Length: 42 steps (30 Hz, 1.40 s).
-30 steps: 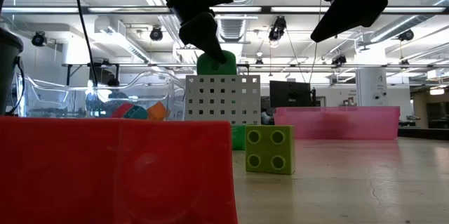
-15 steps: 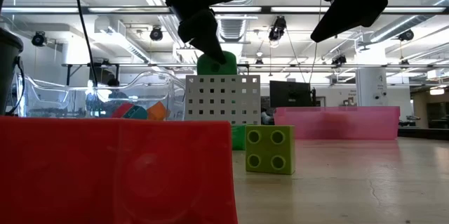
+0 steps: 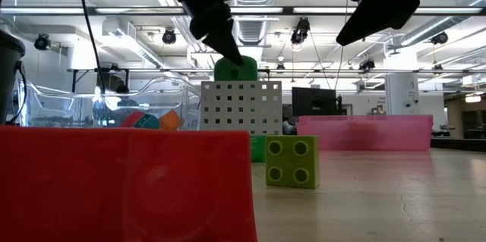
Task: Pick & Place Toys
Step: Put the light blue game piece into the transparent bin
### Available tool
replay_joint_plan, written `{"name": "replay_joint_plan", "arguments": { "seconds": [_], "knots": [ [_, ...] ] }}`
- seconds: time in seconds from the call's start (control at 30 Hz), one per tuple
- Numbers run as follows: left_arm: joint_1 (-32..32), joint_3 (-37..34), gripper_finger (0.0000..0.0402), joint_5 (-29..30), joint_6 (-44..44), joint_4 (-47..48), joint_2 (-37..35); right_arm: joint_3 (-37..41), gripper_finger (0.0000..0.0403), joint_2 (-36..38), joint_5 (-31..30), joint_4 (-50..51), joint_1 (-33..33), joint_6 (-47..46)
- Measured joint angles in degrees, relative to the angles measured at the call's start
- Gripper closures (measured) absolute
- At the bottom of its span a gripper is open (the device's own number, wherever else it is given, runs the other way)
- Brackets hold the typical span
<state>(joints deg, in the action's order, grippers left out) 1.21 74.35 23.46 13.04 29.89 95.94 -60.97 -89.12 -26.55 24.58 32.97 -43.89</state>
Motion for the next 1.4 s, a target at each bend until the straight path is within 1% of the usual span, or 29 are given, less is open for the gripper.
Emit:
{"name": "replay_joint_plan", "arguments": {
  "seconds": [0.17, 0.27, 0.33, 0.4, 0.5, 0.57, 0.63, 0.9, 1.0, 1.1, 1.23, 1.3, 1.4],
  "knots": [
    [-0.2, 0.2, 0.0089, 0.4, -3.7, 0.5, -2.5, 0.0, 0.0032, 0.0, 0.0, 0.0, 0.0, 0.0],
    [-1.1, 2.1, 0.0089, 0.5, -8.6, 3.5, -4.7, 0.0, 0.0032, 0.0, 0.0, 0.0, 0.0, 0.0],
    [-2.1, 3.8, 0.0089, 0.3, -11.9, 7.0, -6.0, 0.0, 0.0032, 0.0, 0.0, 0.0, 0.0, 0.0],
    [-3.6, 5.8, 0.0089, -1.0, -16.5, 10.8, -6.9, 0.0, 0.0032, 0.0, 0.0, 0.0, 0.0, 0.0],
    [-6.5, 9.1, 0.0089, -5.2, -25.3, 16.4, -7.5, 0.0, 0.0032, 0.0, 0.0, 0.1, 0.0, 0.0],
    [-8.9, 10.7, 0.009, -8.0, -29.0, 19.5, -7.4, 0.0, 0.0032, 0.0, 0.0, 0.0, 0.0, 0.0],
    [-11.8, 10.9, 0.0093, -9.0, -31.3, 20.1, -7.3, 0.0, 0.0032, 0.0, 0.0, 0.0, 0.0, 0.0],
    [-23.4, 6.7, 0.013, -10.9, -36.5, 22.9, -7.2, 0.0, 0.0032, 0.0, 0.0, 0.0, 0.0, 0.0],
    [-26.8, 4.4, 0.0145, -13.2, -37.6, 22.8, -7.2, 0.0, 0.0032, 0.0, 0.0, 0.0, 0.0, 0.0],
    [-29.6, 0.9, 0.0157, -17.7, -39.4, 20.4, -7.1, 0.0, 0.0032, 0.0, -0.1, -0.2, 0.0, 0.0],
    [-32.1, -2.9, 0.016, -18.2, -40.6, 15.5, -7.1, 0.0, 0.0032, 0.0, -0.8, -2.5, 0.0, 0.4],
    [-32.9, -4.3, 0.016, -18.2, -40.6, 12.9, -6.9, 0.0, 0.0032, -0.4, -0.6, -5.1, 0.1, 2.5],
    [-33.6, -5.8, 0.016, -18.4, -40.6, 9.9, -6.9, 0.1, 0.0032, -0.5, 0.2, -8.1, 0.3, 9.6]
  ]
}}
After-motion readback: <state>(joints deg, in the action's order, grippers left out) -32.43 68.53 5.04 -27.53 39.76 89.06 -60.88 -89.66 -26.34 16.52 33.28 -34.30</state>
